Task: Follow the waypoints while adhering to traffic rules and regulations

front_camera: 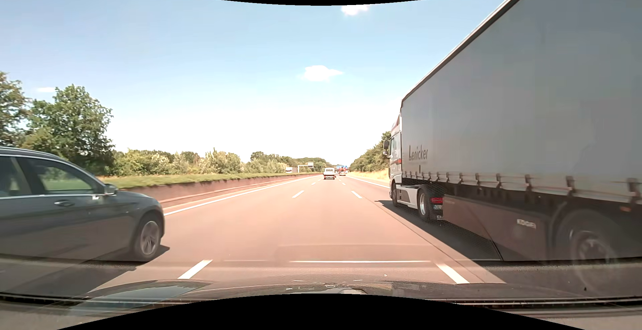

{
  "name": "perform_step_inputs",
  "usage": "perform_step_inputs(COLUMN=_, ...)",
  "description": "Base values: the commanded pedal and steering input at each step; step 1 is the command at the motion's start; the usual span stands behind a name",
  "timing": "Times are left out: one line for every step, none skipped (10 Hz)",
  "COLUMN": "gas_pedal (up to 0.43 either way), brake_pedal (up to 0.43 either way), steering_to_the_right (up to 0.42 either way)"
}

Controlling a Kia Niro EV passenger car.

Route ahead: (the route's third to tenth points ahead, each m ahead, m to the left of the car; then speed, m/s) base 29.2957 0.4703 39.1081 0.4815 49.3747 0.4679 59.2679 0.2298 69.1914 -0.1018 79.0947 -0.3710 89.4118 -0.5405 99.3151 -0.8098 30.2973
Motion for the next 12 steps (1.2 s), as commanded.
perform_step_inputs(gas_pedal=0.248, brake_pedal=0.0, steering_to_the_right=-0.001)
perform_step_inputs(gas_pedal=0.248, brake_pedal=0.0, steering_to_the_right=-0.001)
perform_step_inputs(gas_pedal=0.248, brake_pedal=0.0, steering_to_the_right=-0.001)
perform_step_inputs(gas_pedal=0.248, brake_pedal=0.0, steering_to_the_right=-0.001)
perform_step_inputs(gas_pedal=0.24, brake_pedal=0.0, steering_to_the_right=-0.001)
perform_step_inputs(gas_pedal=0.24, brake_pedal=0.0, steering_to_the_right=0.0)
perform_step_inputs(gas_pedal=0.24, brake_pedal=0.0, steering_to_the_right=0.0)
perform_step_inputs(gas_pedal=0.24, brake_pedal=0.0, steering_to_the_right=-0.001)
perform_step_inputs(gas_pedal=0.24, brake_pedal=0.0, steering_to_the_right=0.0)
perform_step_inputs(gas_pedal=0.24, brake_pedal=0.0, steering_to_the_right=0.0)
perform_step_inputs(gas_pedal=0.24, brake_pedal=0.0, steering_to_the_right=0.0)
perform_step_inputs(gas_pedal=0.24, brake_pedal=0.0, steering_to_the_right=0.0)
